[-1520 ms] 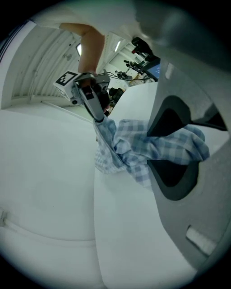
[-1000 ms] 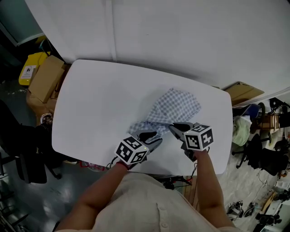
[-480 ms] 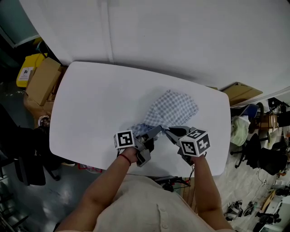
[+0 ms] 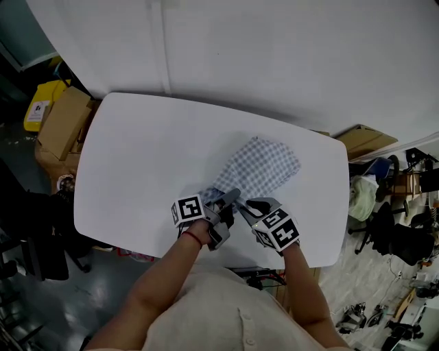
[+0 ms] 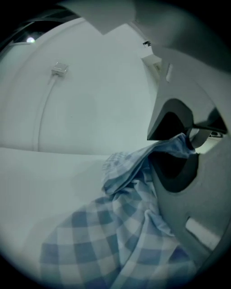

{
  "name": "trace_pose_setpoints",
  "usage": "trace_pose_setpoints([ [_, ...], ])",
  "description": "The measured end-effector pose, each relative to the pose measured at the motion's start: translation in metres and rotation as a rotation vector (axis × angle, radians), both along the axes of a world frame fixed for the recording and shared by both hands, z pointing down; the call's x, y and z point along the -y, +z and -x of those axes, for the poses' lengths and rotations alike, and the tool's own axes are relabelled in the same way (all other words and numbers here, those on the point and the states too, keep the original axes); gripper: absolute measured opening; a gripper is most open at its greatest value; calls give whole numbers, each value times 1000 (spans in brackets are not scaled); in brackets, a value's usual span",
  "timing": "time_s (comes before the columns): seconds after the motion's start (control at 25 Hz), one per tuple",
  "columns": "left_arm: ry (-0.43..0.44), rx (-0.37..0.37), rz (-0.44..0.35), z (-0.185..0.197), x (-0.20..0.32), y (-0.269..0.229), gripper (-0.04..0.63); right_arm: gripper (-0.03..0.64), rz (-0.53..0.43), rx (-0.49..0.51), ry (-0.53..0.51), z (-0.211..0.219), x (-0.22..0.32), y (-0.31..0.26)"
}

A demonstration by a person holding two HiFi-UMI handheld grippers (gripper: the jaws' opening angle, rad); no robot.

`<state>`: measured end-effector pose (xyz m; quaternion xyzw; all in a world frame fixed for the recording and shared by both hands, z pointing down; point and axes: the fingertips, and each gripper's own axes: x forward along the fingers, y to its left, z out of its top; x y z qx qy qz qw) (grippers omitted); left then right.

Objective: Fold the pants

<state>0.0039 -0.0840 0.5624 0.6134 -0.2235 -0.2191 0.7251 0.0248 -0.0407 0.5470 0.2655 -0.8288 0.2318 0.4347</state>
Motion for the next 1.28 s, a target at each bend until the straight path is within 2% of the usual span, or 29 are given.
trace_pose_setpoints([
  [0.04, -7, 6, 8, 2, 1, 1, 69, 127, -2, 4, 1, -1, -1, -1],
  [0.12, -4, 18, 15, 3, 3, 1, 32, 165, -23, 15, 26, -4, -2, -8],
  [0.24, 19, 32, 35, 3, 3, -3, 28, 176, -111, 2, 81, -5, -2, -22],
  [0.4, 78, 78, 26, 1, 3, -13, 26, 179, -256, -109, 80, 5, -1, -22],
  [0.6, 134, 96, -10, 1, 7, -25, 26, 206, -323, -129, 182, 17, 2, -23],
  [0.72, 174, 96, -15, 2, 4, -25, 26, 207, -330, -158, 199, 17, 6, -18],
  [0.88, 222, 98, -29, -2, -3, -27, 26, 207, -310, -172, 170, 15, 6, -12],
  [1.12, 245, 56, -33, -4, -3, -32, 26, 199, -260, -119, 120, 18, 8, -11],
  [1.28, 229, 43, -39, -1, 1, -34, 26, 168, -256, -92, 72, 24, 10, -12],
])
